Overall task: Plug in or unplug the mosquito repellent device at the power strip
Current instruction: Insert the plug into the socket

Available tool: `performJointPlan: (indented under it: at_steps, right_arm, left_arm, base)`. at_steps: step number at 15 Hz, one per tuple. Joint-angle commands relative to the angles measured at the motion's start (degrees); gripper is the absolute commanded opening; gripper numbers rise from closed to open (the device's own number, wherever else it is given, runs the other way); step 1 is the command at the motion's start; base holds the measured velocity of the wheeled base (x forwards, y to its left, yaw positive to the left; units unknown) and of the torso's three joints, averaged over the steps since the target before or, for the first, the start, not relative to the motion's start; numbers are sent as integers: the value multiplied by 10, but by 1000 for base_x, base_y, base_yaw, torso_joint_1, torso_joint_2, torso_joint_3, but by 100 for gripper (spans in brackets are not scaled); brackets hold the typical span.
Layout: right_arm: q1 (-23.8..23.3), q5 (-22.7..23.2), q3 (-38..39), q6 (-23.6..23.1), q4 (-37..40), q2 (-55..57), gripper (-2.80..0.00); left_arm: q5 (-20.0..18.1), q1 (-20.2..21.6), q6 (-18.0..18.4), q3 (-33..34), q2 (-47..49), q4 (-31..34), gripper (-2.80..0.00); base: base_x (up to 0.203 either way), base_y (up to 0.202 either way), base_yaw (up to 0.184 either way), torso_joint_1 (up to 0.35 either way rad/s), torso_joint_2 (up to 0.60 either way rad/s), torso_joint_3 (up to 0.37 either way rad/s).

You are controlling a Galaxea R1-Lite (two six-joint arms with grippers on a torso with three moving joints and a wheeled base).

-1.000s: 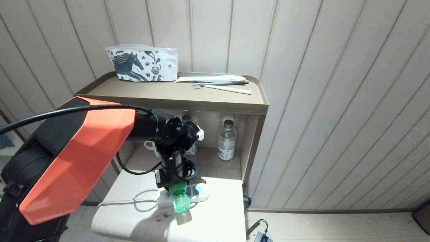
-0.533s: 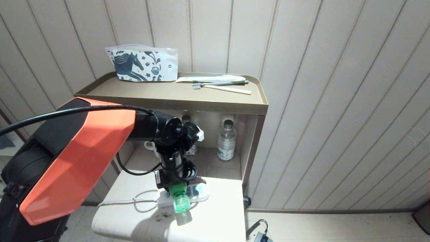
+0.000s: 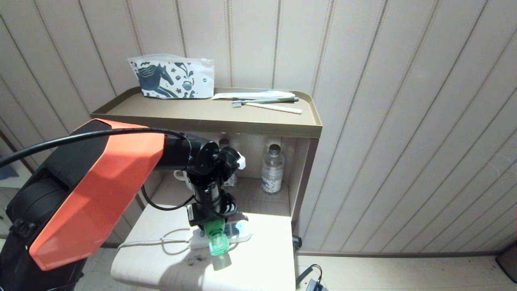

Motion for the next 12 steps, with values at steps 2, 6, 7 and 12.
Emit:
performJointPlan:
  at_steps: [2,6,7,12]
  right_arm:
    - [0,0,0,0,0,0,-280]
    - [0,0,0,0,0,0,-280]
    - [0,0,0,0,0,0,-280]
    - [0,1,0,0,0,0,-280]
  left_arm:
    - [0,1,-3,2,12,-1,-280]
    - [-1,2,-3,9,12,-3,-280]
    - [-1,1,-4,9,12,-3,-280]
    - [0,4,-4,9,17,-4,-280]
  base:
    - [0,0,0,0,0,0]
    - [0,0,0,0,0,0]
    - [0,0,0,0,0,0]
    - [0,0,0,0,0,0]
